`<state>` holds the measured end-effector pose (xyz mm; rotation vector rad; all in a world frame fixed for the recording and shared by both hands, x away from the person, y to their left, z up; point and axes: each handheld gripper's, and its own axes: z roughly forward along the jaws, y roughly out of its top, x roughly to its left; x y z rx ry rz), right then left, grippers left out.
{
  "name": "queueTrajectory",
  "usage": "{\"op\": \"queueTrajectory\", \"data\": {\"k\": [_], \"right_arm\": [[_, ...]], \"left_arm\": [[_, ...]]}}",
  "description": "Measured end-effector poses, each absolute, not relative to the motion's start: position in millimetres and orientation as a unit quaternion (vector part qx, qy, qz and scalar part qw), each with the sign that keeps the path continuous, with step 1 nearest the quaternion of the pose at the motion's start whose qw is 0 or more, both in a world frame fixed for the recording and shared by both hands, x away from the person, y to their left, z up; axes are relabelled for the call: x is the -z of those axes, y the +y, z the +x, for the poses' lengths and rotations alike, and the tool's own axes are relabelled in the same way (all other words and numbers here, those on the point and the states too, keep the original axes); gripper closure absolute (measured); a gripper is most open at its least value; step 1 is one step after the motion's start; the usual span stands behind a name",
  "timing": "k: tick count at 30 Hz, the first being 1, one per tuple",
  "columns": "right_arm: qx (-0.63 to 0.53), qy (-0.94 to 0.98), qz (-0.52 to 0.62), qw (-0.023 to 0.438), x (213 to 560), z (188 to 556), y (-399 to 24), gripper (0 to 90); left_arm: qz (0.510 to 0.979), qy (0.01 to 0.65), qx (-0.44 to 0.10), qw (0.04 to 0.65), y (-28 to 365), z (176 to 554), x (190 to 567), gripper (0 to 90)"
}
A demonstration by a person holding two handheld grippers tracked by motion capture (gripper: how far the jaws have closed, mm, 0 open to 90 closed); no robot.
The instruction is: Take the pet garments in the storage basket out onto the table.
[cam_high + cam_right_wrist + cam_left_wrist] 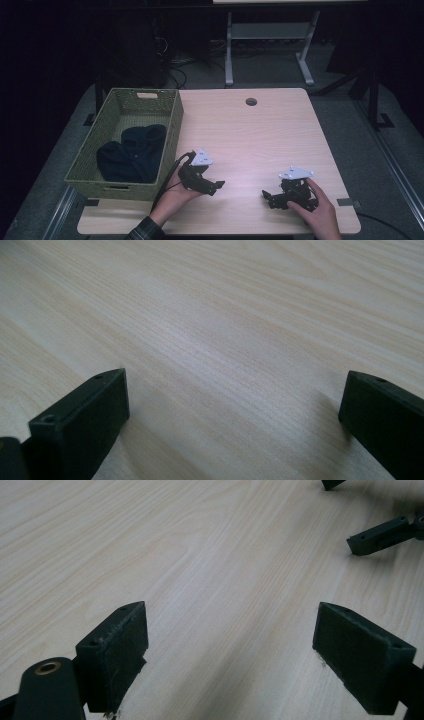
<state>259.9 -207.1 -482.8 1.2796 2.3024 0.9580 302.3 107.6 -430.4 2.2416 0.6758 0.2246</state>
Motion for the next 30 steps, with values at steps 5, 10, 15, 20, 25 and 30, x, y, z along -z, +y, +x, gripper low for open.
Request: {"op": "queueTrajectory", "data": {"k": [5, 10, 15, 20, 25, 30], "right_arm": [[-0.337, 0.810, 0.450, 0.169, 483, 260, -207, 0.0], [-0.337, 0.810, 0.450, 0.168, 483, 260, -207, 0.0], [-0.338, 0.809, 0.450, 0.168, 483, 260, -207, 0.0], [-0.338, 0.809, 0.451, 0.169, 483, 260, -207, 0.0], [-0.337, 0.809, 0.451, 0.169, 483, 260, -207, 0.0], [-0.338, 0.809, 0.451, 0.169, 483, 260, -207, 0.0]], "left_arm": [[0.876, 0.265, -0.087, 0.393, 107, 304, 425, 14.1], [0.874, 0.267, -0.082, 0.398, 107, 306, 419, 14.1], [0.872, 0.267, -0.082, 0.403, 107, 308, 415, 14.2], [0.871, 0.263, -0.082, 0.406, 106, 310, 409, 14.2], [0.868, 0.263, -0.083, 0.414, 105, 312, 402, 14.2], [0.868, 0.260, -0.084, 0.414, 105, 315, 396, 14.2]]}}
